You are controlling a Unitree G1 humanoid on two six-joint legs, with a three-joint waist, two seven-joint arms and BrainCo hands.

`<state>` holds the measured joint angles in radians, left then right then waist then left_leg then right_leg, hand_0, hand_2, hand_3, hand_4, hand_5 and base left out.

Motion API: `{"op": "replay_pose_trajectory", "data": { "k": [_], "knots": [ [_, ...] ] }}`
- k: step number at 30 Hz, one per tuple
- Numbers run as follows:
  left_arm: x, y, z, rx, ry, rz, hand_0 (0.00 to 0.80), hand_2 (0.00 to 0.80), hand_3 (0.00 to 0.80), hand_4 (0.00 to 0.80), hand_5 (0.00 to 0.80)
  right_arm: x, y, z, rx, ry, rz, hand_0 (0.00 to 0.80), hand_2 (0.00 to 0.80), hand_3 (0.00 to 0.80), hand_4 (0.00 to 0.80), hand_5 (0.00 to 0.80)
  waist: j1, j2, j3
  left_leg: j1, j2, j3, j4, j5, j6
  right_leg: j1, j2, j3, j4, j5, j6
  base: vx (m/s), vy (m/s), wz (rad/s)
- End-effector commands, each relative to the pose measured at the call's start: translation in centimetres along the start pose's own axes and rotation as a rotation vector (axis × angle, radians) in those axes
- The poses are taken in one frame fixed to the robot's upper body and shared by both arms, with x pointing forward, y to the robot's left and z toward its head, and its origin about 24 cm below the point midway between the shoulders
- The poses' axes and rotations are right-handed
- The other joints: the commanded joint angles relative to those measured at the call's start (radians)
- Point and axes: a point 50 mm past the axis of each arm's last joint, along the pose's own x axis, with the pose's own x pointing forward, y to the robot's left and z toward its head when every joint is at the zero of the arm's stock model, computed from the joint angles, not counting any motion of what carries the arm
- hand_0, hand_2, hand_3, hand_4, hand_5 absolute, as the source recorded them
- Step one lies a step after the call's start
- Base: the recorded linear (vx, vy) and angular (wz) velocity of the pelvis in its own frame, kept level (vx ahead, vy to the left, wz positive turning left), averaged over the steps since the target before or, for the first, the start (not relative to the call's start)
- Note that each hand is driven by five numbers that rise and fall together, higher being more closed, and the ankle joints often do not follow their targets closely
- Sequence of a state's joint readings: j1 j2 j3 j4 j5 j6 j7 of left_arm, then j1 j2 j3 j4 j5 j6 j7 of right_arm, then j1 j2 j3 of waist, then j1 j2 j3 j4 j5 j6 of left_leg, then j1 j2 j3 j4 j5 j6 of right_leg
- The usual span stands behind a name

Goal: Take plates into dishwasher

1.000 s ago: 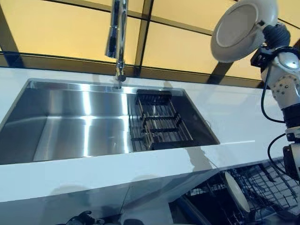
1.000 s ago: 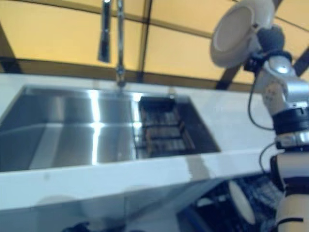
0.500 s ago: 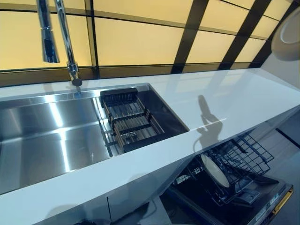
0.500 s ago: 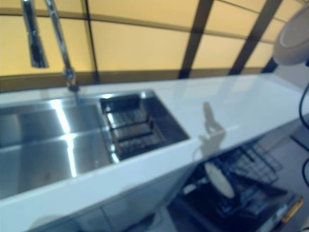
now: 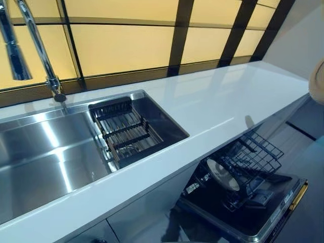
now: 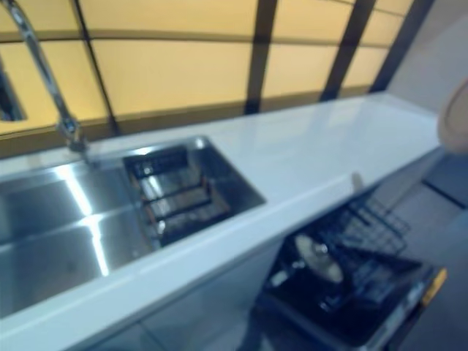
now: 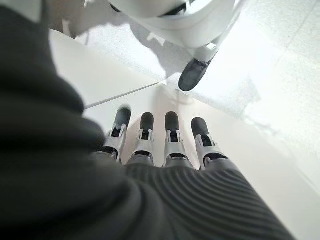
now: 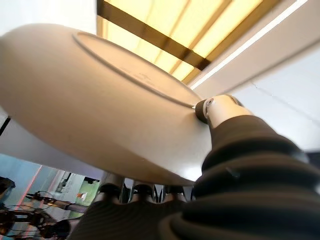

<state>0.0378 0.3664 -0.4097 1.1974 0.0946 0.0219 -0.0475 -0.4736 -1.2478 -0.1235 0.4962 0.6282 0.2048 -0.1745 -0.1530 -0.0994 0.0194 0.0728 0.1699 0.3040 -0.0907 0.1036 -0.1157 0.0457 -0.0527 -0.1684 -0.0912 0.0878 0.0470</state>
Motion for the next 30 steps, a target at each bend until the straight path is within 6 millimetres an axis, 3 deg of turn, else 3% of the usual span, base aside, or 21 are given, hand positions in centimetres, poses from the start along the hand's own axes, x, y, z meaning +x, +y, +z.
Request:
{"op": "replay_pose_trajectory", "data": {
  "k": [1,11,17,30],
  "knots": [
    [0.0,3.0,3.9,0.014,-0.134,0.091,0.000,0.000,0.000,0.000,0.000,-0.5,-1.6,4.6,-0.030,-0.221,0.029,0.800,0.800,0.800,0.800,0.800,0.007,-0.003,0.070,0.013,0.003,0.022,0.033,-0.064,0.008,0.016,0.031,0.021,0.029,-0.091,0.018,-0.034,-0.047,-0.02],
    [-0.1,3.6,5.5,0.002,-0.191,0.113,0.000,0.000,0.000,0.000,0.000,-2.2,1.6,-1.4,-0.174,-0.115,0.159,0.800,0.800,0.800,0.800,0.800,-0.017,0.022,0.108,-0.011,0.009,0.032,0.034,-0.052,-0.001,-0.010,0.032,0.033,0.019,-0.082,0.017,-0.053,-0.030,-0.02],
    [-0.1,3.9,6.2,0.011,-0.209,0.119,0.000,0.000,0.000,0.000,0.000,-2.7,3.3,-3.8,-0.315,-0.050,0.250,0.800,0.800,0.800,0.800,0.800,-0.017,0.032,0.124,-0.019,0.008,0.029,0.036,-0.050,-0.004,-0.019,0.028,0.028,0.020,-0.081,0.017,-0.024,-0.031,0.00],
    [-0.3,4.2,7.7,0.020,-0.255,0.127,0.000,0.000,0.000,0.000,0.000,-3.1,7.0,-6.0,-0.476,0.013,0.335,0.800,0.800,0.800,0.800,0.800,-0.004,0.067,0.162,-0.040,-0.003,0.008,0.041,-0.046,-0.012,-0.037,0.015,0.018,0.024,-0.083,0.014,-0.002,-0.007,0.01]
  ]
}}
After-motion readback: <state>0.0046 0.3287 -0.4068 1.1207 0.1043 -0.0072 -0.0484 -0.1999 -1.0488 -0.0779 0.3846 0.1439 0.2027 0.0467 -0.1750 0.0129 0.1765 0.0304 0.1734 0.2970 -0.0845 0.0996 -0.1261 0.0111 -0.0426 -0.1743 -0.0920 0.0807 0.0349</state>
